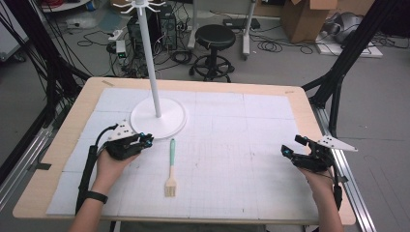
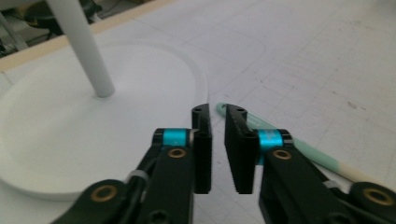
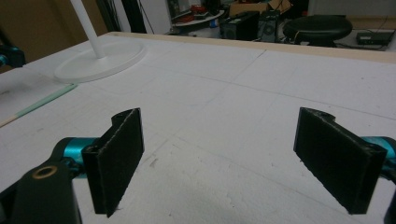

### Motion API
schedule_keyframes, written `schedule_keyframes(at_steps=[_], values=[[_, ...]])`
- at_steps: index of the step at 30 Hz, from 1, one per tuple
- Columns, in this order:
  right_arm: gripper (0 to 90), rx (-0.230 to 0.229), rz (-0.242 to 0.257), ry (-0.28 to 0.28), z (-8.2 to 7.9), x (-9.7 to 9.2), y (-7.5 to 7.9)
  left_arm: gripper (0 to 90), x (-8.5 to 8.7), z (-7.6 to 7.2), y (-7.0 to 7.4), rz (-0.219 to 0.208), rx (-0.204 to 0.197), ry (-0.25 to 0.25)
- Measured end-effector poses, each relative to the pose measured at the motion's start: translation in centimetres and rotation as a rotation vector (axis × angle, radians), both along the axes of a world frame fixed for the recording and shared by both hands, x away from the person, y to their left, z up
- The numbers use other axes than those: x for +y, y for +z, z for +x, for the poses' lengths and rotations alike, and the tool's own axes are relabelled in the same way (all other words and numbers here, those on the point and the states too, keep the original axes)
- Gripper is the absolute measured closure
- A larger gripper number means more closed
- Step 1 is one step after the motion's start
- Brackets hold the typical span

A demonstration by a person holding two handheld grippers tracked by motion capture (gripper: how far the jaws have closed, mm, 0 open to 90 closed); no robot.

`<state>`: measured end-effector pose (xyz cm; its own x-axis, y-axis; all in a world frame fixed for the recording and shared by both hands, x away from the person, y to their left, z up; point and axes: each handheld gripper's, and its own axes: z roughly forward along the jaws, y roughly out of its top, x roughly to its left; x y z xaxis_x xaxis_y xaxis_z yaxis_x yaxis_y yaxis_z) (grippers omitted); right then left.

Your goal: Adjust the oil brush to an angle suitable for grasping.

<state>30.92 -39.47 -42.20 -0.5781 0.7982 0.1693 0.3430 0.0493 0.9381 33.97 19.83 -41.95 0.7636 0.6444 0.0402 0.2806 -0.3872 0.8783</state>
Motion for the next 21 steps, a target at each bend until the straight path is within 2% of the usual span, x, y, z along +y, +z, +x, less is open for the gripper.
schedule_keyframes(at_steps=[2,9,14,21], values=[[15.3,-0.002,0.002,0.000,0.0,0.0,0.0,88.1,-0.8,0.2,-0.1,0.019,0.003,-0.012],[15.4,-0.001,0.006,0.002,0.0,0.0,0.1,89.8,-2.8,1.1,-1.1,0.062,0.050,-0.040],[15.4,-0.003,0.011,0.004,0.0,-0.1,0.0,89.8,-3.6,1.6,-1.9,0.099,0.080,-0.036],[15.4,0.004,0.012,0.006,0.0,0.0,0.0,89.8,-4.8,2.2,-2.4,0.122,0.088,-0.028]])
